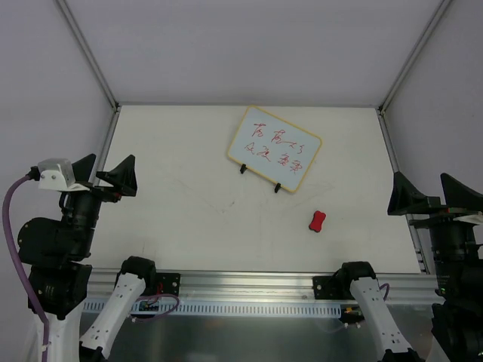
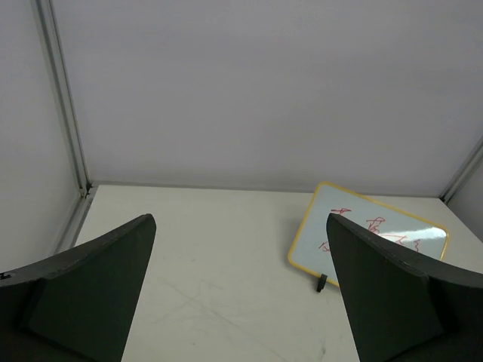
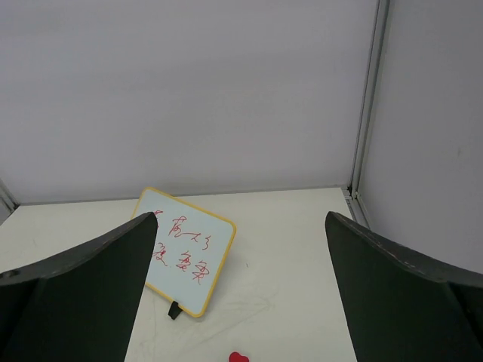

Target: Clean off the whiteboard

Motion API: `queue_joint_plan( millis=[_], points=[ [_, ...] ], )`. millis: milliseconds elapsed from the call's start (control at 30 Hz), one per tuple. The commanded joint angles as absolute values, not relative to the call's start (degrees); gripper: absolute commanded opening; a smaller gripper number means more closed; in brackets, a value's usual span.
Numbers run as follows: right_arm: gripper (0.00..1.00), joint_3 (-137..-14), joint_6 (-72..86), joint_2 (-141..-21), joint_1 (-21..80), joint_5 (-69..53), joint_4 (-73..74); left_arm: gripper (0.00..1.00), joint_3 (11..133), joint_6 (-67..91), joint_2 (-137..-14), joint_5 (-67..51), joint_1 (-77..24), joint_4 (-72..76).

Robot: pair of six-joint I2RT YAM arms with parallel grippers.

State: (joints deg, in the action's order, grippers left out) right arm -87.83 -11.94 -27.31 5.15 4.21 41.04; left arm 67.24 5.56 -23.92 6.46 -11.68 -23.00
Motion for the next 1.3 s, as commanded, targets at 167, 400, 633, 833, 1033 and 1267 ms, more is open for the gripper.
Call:
queue_joint_plan(
  millis=[167, 400, 633, 833, 1033, 1267],
  points=[
    [0.99, -83.42, -6.86, -28.04, 5.36, -2.25, 39.73, 0.99, 65.75, 7.56, -28.82, 1.76, -12.22, -21.80],
    [0.99, -73.75, -0.18, -29.09, 5.36, -6.95, 41.48, 0.99, 63.90, 9.14, -41.27, -7.98, -12.22, -21.89],
    [0.99, -63.64, 2.29, -30.85, 5.45, -7.73, 39.99, 0.99, 65.82, 4.06, -61.94, -15.82, -15.80, -20.40],
    [0.99, -56.69, 4.92, -32.25, 5.45, -10.37, 37.79, 0.99, 69.34, 4.83, -80.40, -13.54, -20.30, -13.10],
    [0.99, -54.32, 5.45, -32.08, 5.36, -9.85, 37.79, 0.99, 75.49, 4.31, -98.06, -10.90, -26.01, -7.04],
    [0.99, -52.65, 6.15, -32.08, 5.36, -9.23, 37.88, 0.86, 84.72, 2.99, -111.96, -10.46, -28.30, -4.66]
  ],
)
